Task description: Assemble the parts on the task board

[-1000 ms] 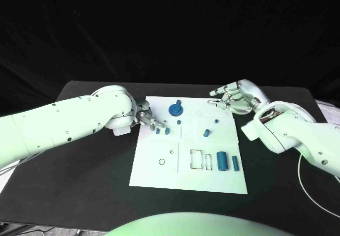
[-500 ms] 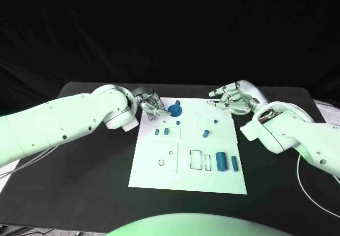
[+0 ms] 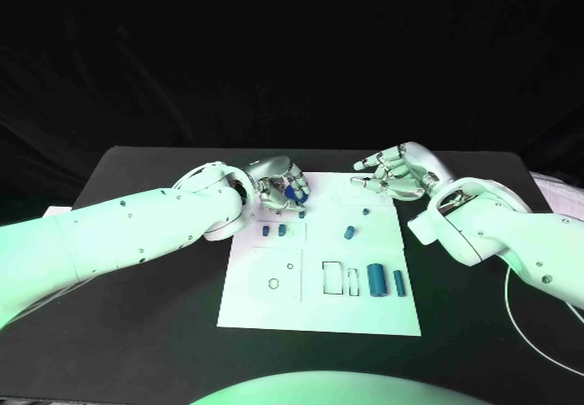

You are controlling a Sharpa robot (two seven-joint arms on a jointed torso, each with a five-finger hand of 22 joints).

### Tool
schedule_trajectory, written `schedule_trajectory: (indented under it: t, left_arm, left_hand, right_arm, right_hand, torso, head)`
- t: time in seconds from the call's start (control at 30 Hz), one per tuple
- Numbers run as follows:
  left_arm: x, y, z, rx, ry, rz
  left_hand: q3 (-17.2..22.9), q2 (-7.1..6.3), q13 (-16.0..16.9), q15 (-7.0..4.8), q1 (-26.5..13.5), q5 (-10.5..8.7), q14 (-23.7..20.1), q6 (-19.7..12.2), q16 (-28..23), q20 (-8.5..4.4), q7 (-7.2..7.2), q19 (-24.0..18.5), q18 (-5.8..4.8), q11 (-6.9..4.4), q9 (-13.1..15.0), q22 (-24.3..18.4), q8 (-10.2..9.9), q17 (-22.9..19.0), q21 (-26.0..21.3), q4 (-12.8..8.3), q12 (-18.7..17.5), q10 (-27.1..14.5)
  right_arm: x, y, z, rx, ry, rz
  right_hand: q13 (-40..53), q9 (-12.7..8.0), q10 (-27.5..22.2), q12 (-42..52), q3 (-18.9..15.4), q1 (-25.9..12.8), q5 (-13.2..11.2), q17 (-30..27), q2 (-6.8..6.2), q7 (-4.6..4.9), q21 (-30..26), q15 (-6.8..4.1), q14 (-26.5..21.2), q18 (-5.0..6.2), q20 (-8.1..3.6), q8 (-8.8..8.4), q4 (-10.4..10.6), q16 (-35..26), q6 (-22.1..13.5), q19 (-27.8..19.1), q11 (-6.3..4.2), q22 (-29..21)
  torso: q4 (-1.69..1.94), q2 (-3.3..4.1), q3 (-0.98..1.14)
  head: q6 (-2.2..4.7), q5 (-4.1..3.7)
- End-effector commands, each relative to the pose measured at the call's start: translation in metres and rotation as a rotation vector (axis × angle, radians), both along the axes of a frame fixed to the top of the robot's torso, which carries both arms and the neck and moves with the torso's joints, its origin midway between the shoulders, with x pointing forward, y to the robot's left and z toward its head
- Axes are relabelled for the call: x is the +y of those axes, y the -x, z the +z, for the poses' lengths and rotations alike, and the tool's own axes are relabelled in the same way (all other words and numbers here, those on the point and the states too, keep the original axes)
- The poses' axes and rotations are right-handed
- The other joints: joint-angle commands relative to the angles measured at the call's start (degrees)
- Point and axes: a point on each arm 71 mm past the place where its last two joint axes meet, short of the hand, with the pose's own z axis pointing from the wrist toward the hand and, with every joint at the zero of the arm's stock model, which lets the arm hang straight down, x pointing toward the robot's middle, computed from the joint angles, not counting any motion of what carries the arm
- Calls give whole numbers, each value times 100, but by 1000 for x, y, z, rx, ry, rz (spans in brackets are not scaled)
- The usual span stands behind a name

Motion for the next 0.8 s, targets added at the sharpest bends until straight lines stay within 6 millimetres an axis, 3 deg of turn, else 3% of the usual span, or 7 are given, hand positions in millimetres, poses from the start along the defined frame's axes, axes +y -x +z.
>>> schedule_trajectory:
  t: [0.03, 0.33, 0.8]
  left_arm:
    - [-7, 0, -5, -61, -131, -65]
    - [-15, -1, -16, -31, -241, -65]
    - [-19, -1, -20, -8, -288, -63]
  left_hand:
    - [-41, -49, -99, 1, -140, -55, 200, 121, 486, -11, 6, 263, -125, -16, -84, 593, -73, 470, 628, 47, -73, 75]
    - [69, 41, -249, -68, -103, -57, 287, 460, 655, -77, -25, 594, -261, -88, -219, 1392, -170, 487, 1467, 7, -141, 374]
    - [308, 87, -341, -107, -70, -56, 285, 731, 625, -106, -61, 676, -319, -129, -283, 1709, -206, 332, 1777, -37, -215, 625]
  right_arm:
    - [2, 1, -1, 3, 3, 17]
    - [3, 1, -1, 4, 3, 21]
    - [4, 1, -1, 5, 3, 23]
  right_hand:
    - [-4, 8, -43, -15, -25, 19, 18, -5, 41, 7, -25, 19, 224, 31, 19, -4, -15, -20, 4, -36, 6, 127]
    - [3, 8, -39, 0, -23, 32, 30, 2, 51, 6, -23, 18, 226, 30, 19, -3, -18, -16, 5, -34, 5, 130]
    - [7, 9, -37, 9, -23, 37, 37, 9, 56, 6, -24, 18, 228, 30, 19, -3, -18, -11, 6, -34, 5, 129]
  torso:
    - [-3, 6, 2]
    - [1, 2, 5]
    - [5, 0, 6]
  head:
    - [12, -3]
    - [6, -24]
    - [-21, -44]
